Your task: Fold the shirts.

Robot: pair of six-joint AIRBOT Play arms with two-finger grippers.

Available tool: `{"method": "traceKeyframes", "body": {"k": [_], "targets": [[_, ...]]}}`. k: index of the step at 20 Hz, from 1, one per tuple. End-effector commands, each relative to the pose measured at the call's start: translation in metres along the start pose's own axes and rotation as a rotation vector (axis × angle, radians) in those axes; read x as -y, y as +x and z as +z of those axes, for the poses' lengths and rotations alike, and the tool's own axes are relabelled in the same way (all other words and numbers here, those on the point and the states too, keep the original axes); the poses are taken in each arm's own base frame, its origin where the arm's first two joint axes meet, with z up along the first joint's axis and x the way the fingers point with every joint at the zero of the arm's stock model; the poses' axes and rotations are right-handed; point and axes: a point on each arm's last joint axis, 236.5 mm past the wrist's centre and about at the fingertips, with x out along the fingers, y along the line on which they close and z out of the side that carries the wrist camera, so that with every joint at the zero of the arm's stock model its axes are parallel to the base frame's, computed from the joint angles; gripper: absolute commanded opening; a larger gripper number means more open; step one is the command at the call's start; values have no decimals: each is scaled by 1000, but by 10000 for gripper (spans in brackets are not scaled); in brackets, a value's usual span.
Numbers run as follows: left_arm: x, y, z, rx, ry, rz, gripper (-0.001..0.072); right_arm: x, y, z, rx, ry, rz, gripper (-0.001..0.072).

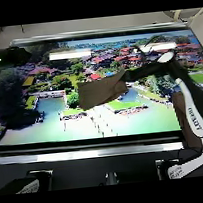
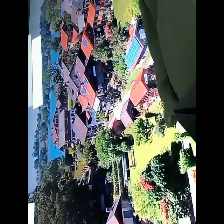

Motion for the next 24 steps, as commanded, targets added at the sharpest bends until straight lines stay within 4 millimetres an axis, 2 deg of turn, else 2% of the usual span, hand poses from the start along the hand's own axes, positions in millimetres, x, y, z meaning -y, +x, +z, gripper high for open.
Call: {"method": "traceKeyframes", "body": {"k": [1,3,6,8,11,13,16,19,22,24], "targets": [[-1,2,-1,-5,2,1,23,-1,-107,47,162,-8,-45,19],[-1,3,-2,-7,1,1,23,25,-169,42,201,53,-121,19],[-2,3,-2,-7,1,1,23,74,-249,8,216,159,-265,19],[-1,3,-2,-7,1,1,23,104,-294,-19,230,236,-358,19],[-1,3,-2,-8,1,1,23,131,-344,-54,264,339,-430,20],[-1,3,-2,-8,1,1,24,135,-362,-74,262,392,-429,20],[-1,3,-2,-7,1,1,23,133,-371,-109,180,454,-433,20],[-1,3,-2,-7,1,1,23,149,-395,-144,95,540,-629,20],[-1,3,-2,-7,12,1,23,156,-419,-156,104,596,-777,19],[-1,3,-2,-7,12,1,23,158,-433,-172,65,629,-859,18]]}}
